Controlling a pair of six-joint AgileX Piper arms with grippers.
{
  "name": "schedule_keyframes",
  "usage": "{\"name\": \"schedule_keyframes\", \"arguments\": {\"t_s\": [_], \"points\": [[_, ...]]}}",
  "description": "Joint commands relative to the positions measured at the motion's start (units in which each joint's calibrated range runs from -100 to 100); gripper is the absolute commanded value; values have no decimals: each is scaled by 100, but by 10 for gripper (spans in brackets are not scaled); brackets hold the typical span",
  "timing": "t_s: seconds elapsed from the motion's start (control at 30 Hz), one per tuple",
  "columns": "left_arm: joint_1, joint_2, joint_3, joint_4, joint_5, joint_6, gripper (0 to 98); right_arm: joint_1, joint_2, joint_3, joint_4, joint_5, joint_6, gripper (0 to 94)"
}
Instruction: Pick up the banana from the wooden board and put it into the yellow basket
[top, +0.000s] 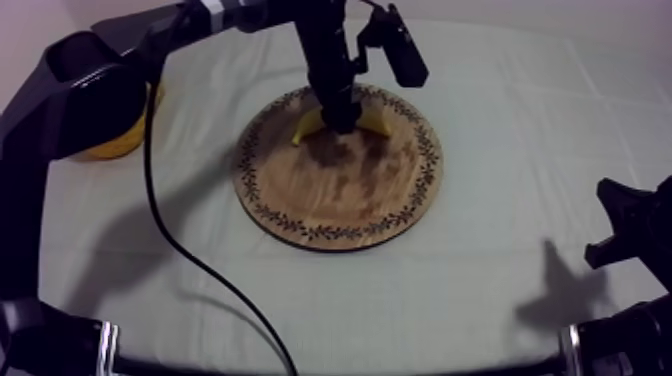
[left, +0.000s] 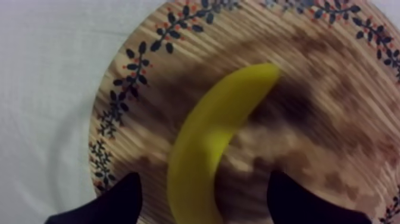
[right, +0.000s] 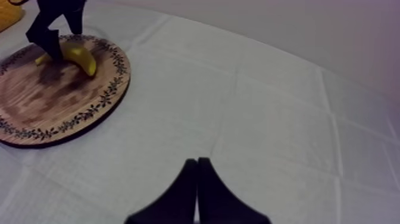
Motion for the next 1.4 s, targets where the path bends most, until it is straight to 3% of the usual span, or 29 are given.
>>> {"name": "schedule_keyframes", "arguments": {"t_s": [0.0,0.43,0.67,0.8,1.1,1.37], "points": [[-9,124,-255,-3,90,10,698,1,3,-3,-1,3,-1,2],[-49,610,-687,27,506,36,567,1,3,-3,-1,3,-1,2],[-47,633,-723,21,603,117,247,1,3,-3,-1,3,-1,2],[-72,390,-623,3,731,238,150,1,3,-3,-1,3,-1,2],[-331,-1325,267,-97,857,703,102,1,3,-3,-1,3,-1,2],[-1050,-3013,899,-111,872,1073,99,1,3,-3,-1,3,-1,2]]}}
